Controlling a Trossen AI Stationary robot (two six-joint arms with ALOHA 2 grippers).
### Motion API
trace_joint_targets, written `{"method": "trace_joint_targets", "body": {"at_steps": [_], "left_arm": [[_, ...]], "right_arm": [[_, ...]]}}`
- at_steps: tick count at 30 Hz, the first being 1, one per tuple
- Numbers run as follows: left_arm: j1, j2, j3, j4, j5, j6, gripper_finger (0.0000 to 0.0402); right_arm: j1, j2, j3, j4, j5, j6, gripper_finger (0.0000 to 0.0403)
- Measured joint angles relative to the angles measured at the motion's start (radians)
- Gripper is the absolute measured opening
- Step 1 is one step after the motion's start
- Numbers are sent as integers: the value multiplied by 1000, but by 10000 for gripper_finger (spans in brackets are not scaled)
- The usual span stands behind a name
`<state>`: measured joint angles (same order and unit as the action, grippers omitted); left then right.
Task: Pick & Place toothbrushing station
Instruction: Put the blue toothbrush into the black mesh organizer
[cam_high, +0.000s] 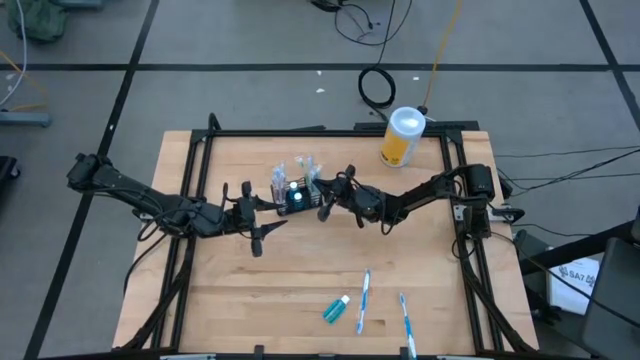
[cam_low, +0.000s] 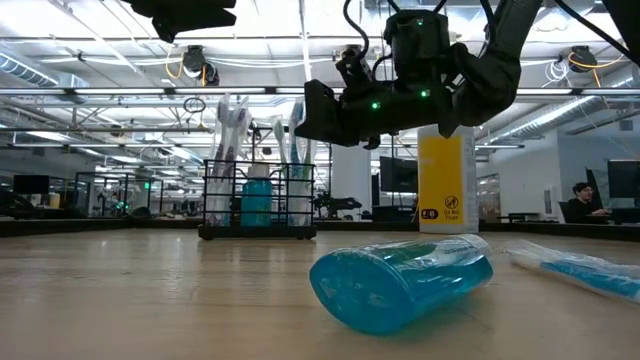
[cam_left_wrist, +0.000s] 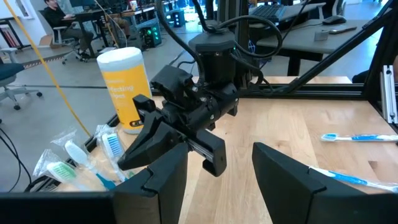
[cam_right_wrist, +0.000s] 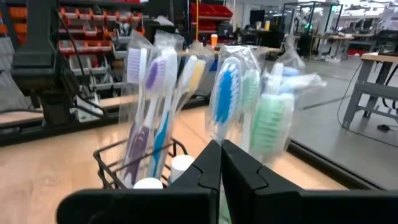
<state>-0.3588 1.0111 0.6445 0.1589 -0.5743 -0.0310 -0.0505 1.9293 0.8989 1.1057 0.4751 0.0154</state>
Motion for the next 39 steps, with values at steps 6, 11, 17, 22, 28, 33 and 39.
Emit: {"method": "trace_joint_targets", "body": {"at_steps": [6, 11, 17, 22, 28, 33, 39], "left_arm": [[0, 0, 0, 0, 0, -4, 189], [0, 0, 0, 0, 0, -4, 189], [0, 0, 0, 0, 0, -3, 189], [0, 0, 0, 0, 0, -3, 189], [0, 0, 0, 0, 0, -3, 189], [0, 0, 0, -1, 0, -3, 189], [0, 0, 0, -2, 0, -4, 189]], "right_arm": [[0, 0, 0, -2, -5, 0, 2], [0, 0, 0, -25, -6, 0, 2], [0, -1, 0, -82, -7, 8, 2], [0, -3, 0, -91, -12, 2, 29], [0, -3, 0, -89, -9, 23, 97], [7, -3, 0, -48, -8, 24, 138], [38, -25, -1, -18, -5, -43, 161]]}}
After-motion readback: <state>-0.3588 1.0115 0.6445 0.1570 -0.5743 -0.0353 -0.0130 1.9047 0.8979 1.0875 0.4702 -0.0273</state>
